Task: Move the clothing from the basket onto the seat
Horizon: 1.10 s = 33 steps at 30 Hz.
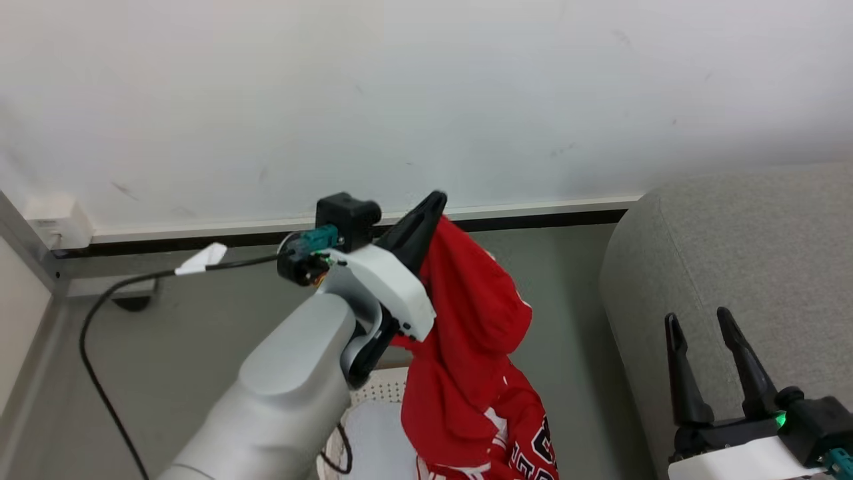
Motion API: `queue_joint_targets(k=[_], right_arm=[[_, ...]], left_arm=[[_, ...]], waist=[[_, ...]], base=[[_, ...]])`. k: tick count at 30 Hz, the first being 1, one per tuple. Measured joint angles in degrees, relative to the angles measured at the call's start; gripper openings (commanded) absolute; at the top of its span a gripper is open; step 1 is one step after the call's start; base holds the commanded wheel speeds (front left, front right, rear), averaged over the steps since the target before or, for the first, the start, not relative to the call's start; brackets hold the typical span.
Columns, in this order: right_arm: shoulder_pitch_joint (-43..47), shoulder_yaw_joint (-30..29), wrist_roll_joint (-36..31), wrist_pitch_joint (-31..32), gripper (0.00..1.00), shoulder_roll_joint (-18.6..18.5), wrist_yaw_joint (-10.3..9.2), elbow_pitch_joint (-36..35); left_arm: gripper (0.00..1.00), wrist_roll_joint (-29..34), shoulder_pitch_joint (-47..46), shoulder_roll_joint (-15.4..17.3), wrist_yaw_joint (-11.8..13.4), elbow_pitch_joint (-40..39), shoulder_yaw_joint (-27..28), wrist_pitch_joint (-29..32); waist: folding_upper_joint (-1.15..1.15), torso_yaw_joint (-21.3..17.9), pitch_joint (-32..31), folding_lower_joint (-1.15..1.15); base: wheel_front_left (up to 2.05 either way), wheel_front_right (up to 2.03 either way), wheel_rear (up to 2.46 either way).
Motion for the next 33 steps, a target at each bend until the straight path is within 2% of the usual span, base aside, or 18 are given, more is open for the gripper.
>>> queue_joint_targets(k=[8, 16, 17, 18, 20, 29, 33], right_arm=[[0.7, 3.2, 0.8, 0.0, 1.00, -0.5, 0.00, 0.4], [0.7, 4.6, 1.4, 0.0, 1.00, -1.2, 0.00, 0.6], [0.7, 4.8, 1.4, 0.0, 1.00, -1.3, 0.00, 0.6], [0.7, 4.8, 1.5, 0.0, 1.00, -1.3, 0.00, 0.6], [0.7, 4.8, 1.7, 0.0, 1.00, -1.3, 0.00, 0.6], [0.7, 4.1, 1.7, 0.0, 1.00, -1.5, 0.00, 0.5], [0.7, 3.2, 1.6, 0.0, 1.00, -1.5, 0.00, 0.2]], left_arm=[[0.00, -0.2, -2.4, -0.2, 0.3, -5.4, 0.7, -0.1], [0.00, -0.7, -2.2, -0.1, 1.3, -6.0, 0.6, 0.1], [0.39, -0.9, -1.9, -0.1, 1.4, -5.8, 0.6, 0.3], [0.39, -1.0, -1.6, 0.0, 1.5, -5.6, 0.6, 0.3], [1.00, -1.1, -1.1, 0.2, 1.6, -5.3, 0.6, 0.3], [1.00, -1.4, 0.2, 0.8, 1.8, -5.0, 0.6, 0.3], [1.00, -1.6, 2.3, 2.3, 2.7, -6.3, 2.0, 0.1]], waist=[[0.00, 0.2, -0.7, 0.00], [0.00, -0.5, -1.2, 0.00], [0.00, -0.6, -1.2, 0.00], [0.00, -0.8, -1.2, 0.00], [0.00, -1.0, -1.2, 0.00], [0.00, -0.6, -0.8, 0.00], [0.00, 0.2, -0.5, 0.01]], base=[[0.00, 0.00, 0.00], [0.00, 0.00, 0.00], [0.00, 0.00, 0.00], [0.00, 0.00, 0.00], [0.00, 0.00, 0.00], [0.00, 0.00, 0.00], [0.00, 0.00, 0.00]])
